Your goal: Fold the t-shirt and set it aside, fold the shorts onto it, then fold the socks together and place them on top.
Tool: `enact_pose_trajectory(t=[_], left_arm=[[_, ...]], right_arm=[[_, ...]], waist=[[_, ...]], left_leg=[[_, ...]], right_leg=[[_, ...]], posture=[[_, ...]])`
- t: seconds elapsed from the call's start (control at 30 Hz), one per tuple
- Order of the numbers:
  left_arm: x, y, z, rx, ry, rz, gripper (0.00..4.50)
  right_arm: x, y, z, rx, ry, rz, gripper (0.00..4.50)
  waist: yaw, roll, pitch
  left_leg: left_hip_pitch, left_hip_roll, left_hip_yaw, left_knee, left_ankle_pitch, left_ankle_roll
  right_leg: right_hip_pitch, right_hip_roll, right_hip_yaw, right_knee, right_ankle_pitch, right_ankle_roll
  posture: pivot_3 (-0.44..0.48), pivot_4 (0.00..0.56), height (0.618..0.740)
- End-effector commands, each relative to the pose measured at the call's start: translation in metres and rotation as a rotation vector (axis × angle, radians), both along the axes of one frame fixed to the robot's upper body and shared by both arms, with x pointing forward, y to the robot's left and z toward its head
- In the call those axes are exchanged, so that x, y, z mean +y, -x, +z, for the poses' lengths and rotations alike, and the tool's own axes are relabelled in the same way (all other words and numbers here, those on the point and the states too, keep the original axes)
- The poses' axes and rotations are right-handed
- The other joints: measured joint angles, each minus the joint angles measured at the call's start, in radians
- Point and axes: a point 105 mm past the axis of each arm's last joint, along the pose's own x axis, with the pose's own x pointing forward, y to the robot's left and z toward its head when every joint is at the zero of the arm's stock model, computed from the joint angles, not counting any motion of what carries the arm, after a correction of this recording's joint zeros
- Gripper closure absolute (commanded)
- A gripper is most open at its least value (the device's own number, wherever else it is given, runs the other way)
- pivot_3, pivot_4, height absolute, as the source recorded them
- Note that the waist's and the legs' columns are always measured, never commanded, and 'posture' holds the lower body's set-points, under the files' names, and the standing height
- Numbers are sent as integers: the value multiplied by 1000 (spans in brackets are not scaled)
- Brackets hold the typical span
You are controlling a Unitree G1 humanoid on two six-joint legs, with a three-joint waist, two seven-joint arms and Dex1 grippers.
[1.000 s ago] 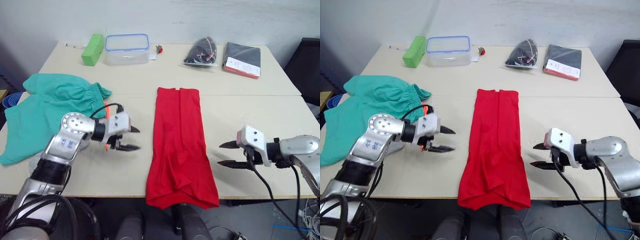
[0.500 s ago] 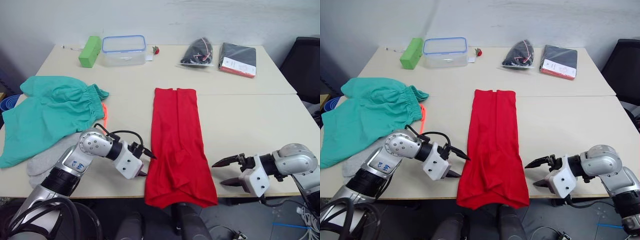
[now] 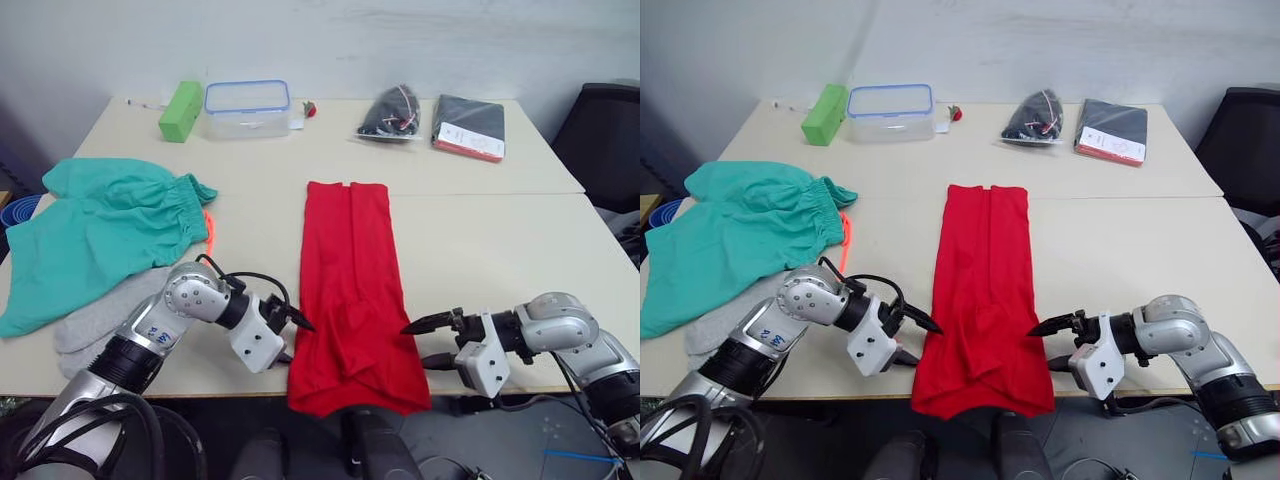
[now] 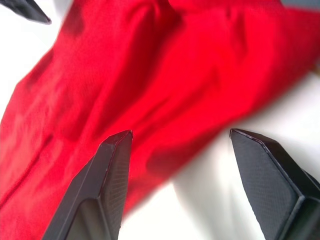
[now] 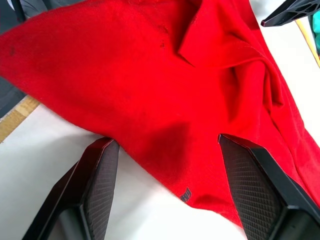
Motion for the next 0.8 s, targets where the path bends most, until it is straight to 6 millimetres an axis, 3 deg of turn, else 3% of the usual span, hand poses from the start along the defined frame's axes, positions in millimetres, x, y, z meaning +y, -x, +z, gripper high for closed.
enact_pose_trajectory(t=[0.03, 0.27, 0.33, 0.63, 0.8], left_arm=[[6, 6, 1, -8, -27, -45, 1221], [-4, 9, -11, -5, -25, -71, 1221], [-7, 5, -14, -13, -27, -71, 1606], [8, -4, -33, 16, -89, -21, 4346], [-2, -2, -16, 87, 42, 41, 4479]], right_arm=[[-6, 5, -14, 32, 54, -5, 1338], [0, 3, -13, 26, 29, -18, 1338], [1, 3, -13, 28, 28, -23, 1338], [7, 0, -16, 77, -31, -79, 4400], [15, 0, -1, 160, -154, -158, 4500]], waist=[[0, 0, 0], [2, 0, 0], [4, 0, 0], [4, 0, 0], [5, 1, 0]], left_leg=[[0, 0, 0, 0, 0, 0], [1, 1, 0, 0, 0, 0], [1, 1, 0, 0, 0, 0], [2, 0, 0, 0, 0, 0], [2, 0, -2, 0, 0, 0]], right_leg=[[0, 0, 0, 1, 0, 1], [0, 0, 0, 2, 1, 1], [0, 0, 0, 2, 1, 1], [4, 0, 0, 2, 0, 1], [7, -1, -1, 1, -2, -3]], posture=[[0, 150, 740], [0, 150, 740], [0, 150, 740], [0, 150, 740], [0, 150, 740]])
